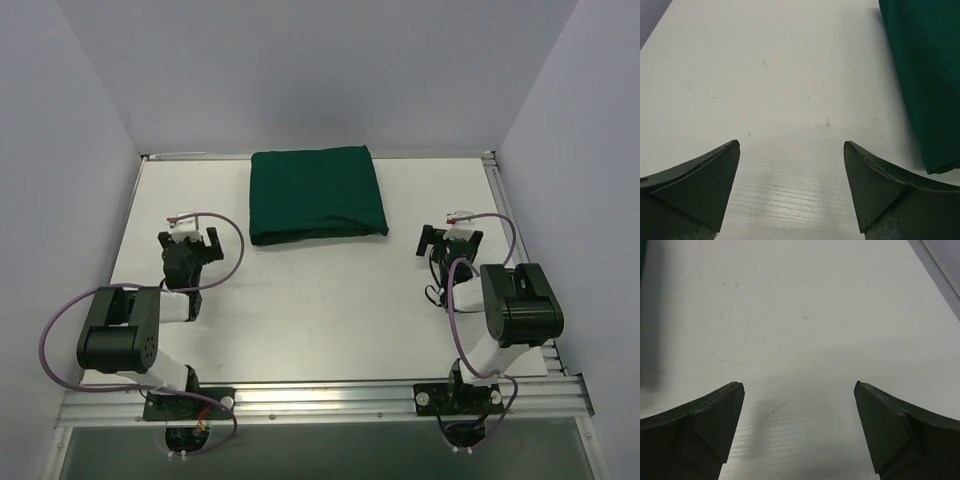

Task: Open and lay out the surgical kit
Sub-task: Move the surgical kit at the center of the board.

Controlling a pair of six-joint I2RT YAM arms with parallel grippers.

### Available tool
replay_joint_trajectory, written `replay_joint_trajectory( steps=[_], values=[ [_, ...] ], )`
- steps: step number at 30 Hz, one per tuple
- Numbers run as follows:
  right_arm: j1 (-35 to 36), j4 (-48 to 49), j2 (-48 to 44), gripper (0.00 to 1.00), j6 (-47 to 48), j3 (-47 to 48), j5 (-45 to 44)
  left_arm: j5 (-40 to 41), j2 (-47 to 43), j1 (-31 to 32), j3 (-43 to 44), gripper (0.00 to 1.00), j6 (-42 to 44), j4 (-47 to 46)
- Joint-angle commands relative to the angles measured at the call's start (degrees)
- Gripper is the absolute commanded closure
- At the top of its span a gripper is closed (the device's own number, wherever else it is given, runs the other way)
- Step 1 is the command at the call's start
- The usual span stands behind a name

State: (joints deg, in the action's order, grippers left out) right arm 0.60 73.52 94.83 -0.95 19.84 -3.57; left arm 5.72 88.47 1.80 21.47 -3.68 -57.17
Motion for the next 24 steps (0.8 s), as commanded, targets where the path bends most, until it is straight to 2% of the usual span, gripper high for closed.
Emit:
replay_joint_trajectory(
  steps=[1, 8, 11, 14, 17, 18, 20, 21, 22, 23, 24],
  values=[
    [1.2, 7.1, -2.2, 0.0, 1.2, 0.7, -7.0, 5.1, -2.1, 0.3, 2.0, 0.06, 2.5, -0.2],
    [1.0, 5.7, -3.8, 0.0, -1.1, 0.9, -8.3, 18.6, -10.5, 2.1, 6.9, 0.06, -1.0, 15.3],
    [1.2, 4.3, -3.2, 0.0, -0.1, 1.7, -8.2, 20.4, -11.7, 2.3, 6.3, 0.06, -1.5, 15.2],
    [2.2, 2.0, -4.4, 0.0, -0.5, 2.9, -12.5, 21.1, -16.1, 3.5, 8.0, 0.06, -3.9, 21.4],
    [3.3, -13.2, -8.3, 0.0, -0.5, 9.9, -14.7, 23.0, -19.9, 4.7, 14.0, 0.06, -8.4, 30.9],
    [3.7, -21.8, -9.0, 0.0, -1.2, 12.4, -15.3, 23.0, -20.3, 5.0, 16.1, 0.06, -9.9, 37.5],
    [4.5, -30.8, -10.1, 0.0, -14.5, 19.5, -21.8, 24.7, -20.3, 4.9, 23.9, 0.06, -17.1, 45.4],
    [3.9, -46.1, -9.8, 0.0, -20.7, 23.1, -22.3, 25.8, -20.0, 4.6, 26.7, 0.06, -20.5, 55.3],
    [3.2, -52.4, -9.1, 0.0, -24.0, 30.2, -19.7, 24.8, -20.0, 4.0, 32.2, 0.06, -26.2, 61.1],
    [0.8, -54.8, -6.3, 0.0, -20.9, 32.5, -13.7, 22.6, -19.8, 3.1, 34.3, 0.06, -28.4, 65.1],
    [-0.2, -55.4, -4.8, 0.0, -18.4, 34.1, 1.9, 19.5, -19.6, 0.9, 36.1, 0.06, -30.5, 70.3]
  ],
)
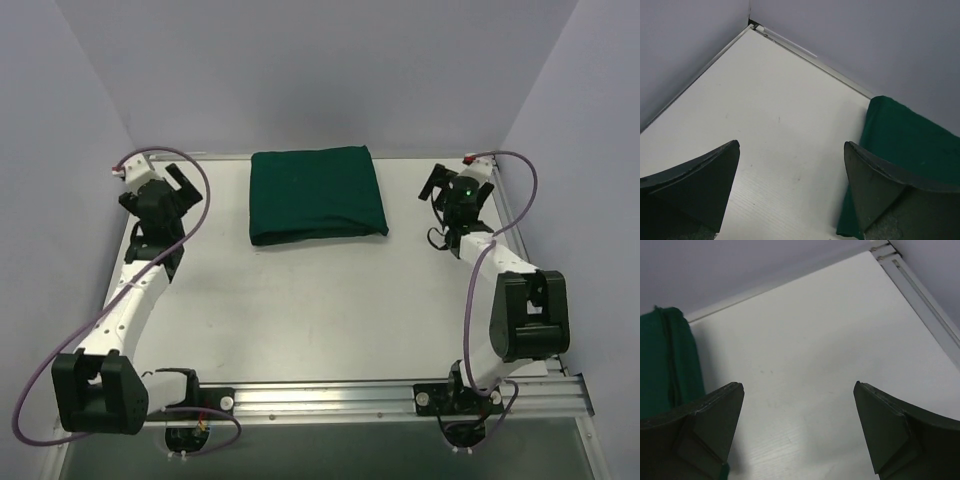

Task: Open and lay out the surgical kit
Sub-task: Move the surgical kit at the center of the board.

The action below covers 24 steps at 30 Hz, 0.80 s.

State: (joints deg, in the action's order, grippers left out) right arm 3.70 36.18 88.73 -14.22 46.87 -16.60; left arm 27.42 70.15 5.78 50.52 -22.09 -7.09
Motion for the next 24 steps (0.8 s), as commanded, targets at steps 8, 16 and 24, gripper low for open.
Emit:
replay_joint_trajectory(
  steps=[8, 16, 24],
  values=[
    [-7.1, 1.5, 9.6, 0.0, -16.8, 7.5, 43.8, -34.0, 0.3, -7.6, 8.8, 0.01, -6.9, 9.7],
    [-5.3, -6.2, 18.6, 0.0, -19.6, 17.0, 53.5, -45.4, 7.5, -6.4, 13.9, 0.22, -4.6, 10.2],
    [-1.8, -6.1, 18.3, 0.16, -23.5, 14.5, 53.2, -41.7, 10.0, 7.0, 17.4, 0.22, 0.0, 11.7]
  ],
)
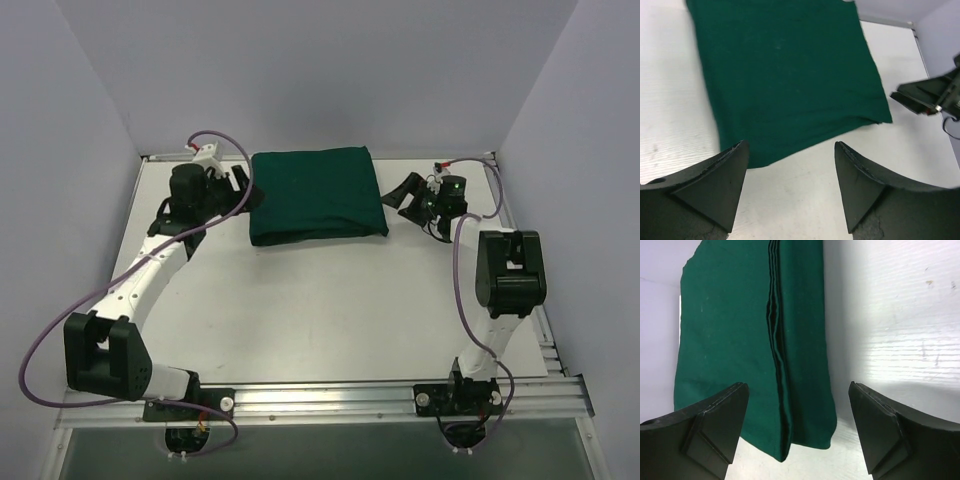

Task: Open and lay out the surgical kit
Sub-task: Move the surgical kit at the center of the board.

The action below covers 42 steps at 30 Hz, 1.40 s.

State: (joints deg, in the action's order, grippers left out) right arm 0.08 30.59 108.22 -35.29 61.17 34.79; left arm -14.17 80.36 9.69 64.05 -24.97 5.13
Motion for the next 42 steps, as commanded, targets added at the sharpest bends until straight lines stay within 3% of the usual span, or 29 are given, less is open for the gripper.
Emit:
replay_joint_trajectory(
  steps=[1, 17, 30, 42],
  values=[
    [2.4, -0.8, -1.3, 0.17, -2.3, -0.2, 1.0, -0.2, 0.1, 5.0, 4.2, 0.22, 3.4, -0.5],
    [5.9, -1.9, -6.2, 0.42, -2.9, -4.2, -0.2, 9.2, 7.4, 18.7, 10.8, 0.28, 8.8, 5.0],
    [7.1, -11.5, -13.3, 0.38, 2.5, -5.1, -6.2, 12.6, 10.3, 25.5, 12.8, 0.28, 10.0, 5.0],
    [7.2, -9.8, -10.1, 0.38, 1.6, -5.0, -5.0, 13.6, 12.2, 28.0, 14.4, 0.28, 10.0, 4.8]
  ],
)
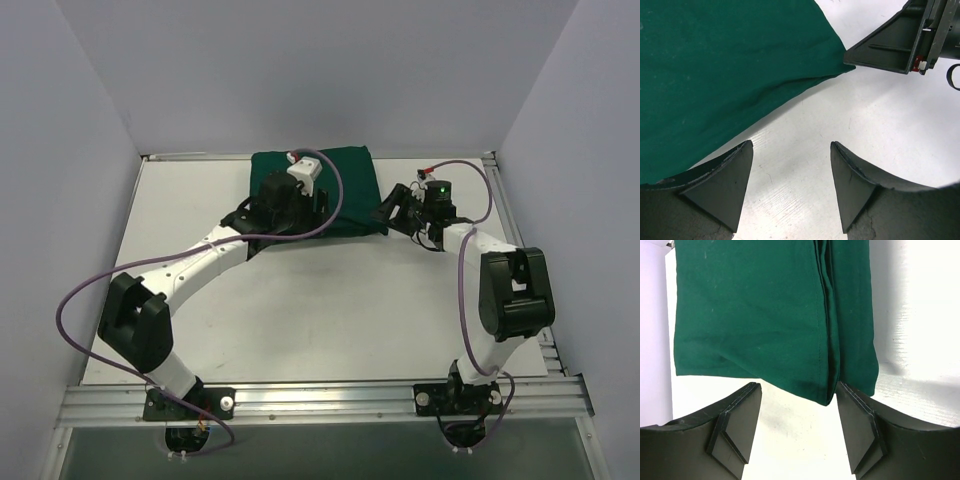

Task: Open and lay out the surgical kit
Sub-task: Move the surgical kit at the center of the board.

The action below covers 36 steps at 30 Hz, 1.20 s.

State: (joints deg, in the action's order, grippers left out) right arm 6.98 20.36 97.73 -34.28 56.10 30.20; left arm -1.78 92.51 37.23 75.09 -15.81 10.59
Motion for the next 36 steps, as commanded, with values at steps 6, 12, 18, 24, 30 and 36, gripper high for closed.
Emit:
replay_joint_trajectory(
  steps=[6, 12, 18, 24, 30, 36],
  values=[
    [0.3, -1.4, 0.7, 0.27, 6.1, 3.8, -3.2, 15.5, 0.5, -1.7, 8.2, 0.28, -2.3, 8.8],
    [0.3, -6.2, 8.9, 0.13, 11.0, 15.7, -3.8, 15.4, 5.0, -10.9, 16.4, 0.22, -5.6, 15.5],
    [0.4, -11.4, 18.5, 0.18, 11.9, 27.1, -3.3, 9.4, 12.7, -18.7, 22.1, 0.21, -7.0, 18.4],
    [0.4, -16.1, 26.4, 0.21, 12.9, 37.9, -3.7, 6.4, 20.3, -21.1, 27.3, 0.22, -5.2, 20.8],
    [0.7, -19.1, 29.8, 0.26, 12.6, 40.8, -3.5, 4.1, 26.1, -22.6, 29.2, 0.24, -6.5, 23.0],
    [0.8, -21.9, 29.8, 0.35, 11.1, 40.1, -3.0, 2.4, 28.3, -23.3, 26.6, 0.32, -7.2, 23.0]
  ],
)
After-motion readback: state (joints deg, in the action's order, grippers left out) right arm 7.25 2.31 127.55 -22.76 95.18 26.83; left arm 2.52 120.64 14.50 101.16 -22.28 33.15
